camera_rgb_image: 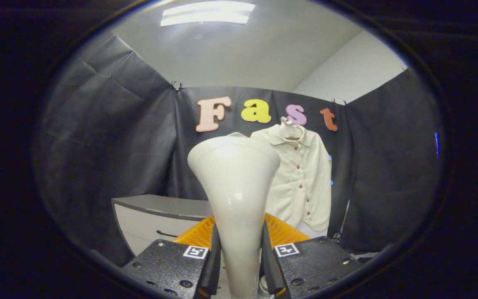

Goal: Iron the clothes twice with a garment steamer, once on the left side and once on the right side.

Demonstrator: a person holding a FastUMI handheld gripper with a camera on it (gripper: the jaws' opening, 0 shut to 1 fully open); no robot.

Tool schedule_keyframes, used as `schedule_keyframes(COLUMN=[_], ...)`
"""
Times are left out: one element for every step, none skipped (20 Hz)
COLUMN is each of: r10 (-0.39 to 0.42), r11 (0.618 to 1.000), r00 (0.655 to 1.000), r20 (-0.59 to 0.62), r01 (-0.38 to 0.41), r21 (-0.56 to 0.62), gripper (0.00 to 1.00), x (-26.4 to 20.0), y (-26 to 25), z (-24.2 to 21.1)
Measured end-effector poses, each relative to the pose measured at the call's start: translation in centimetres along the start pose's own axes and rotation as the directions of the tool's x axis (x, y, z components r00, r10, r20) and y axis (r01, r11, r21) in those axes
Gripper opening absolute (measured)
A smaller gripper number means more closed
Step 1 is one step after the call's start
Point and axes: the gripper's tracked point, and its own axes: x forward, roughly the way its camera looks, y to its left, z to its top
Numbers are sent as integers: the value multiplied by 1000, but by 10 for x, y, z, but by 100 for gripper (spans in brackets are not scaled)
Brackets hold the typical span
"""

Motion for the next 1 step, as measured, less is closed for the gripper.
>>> schedule_keyframes(r10=[4], r11=[1000], r00=[1000], r20=[-6], r01=[-4], r21=[5], gripper=[44], x=[1], y=[1], z=[-4])
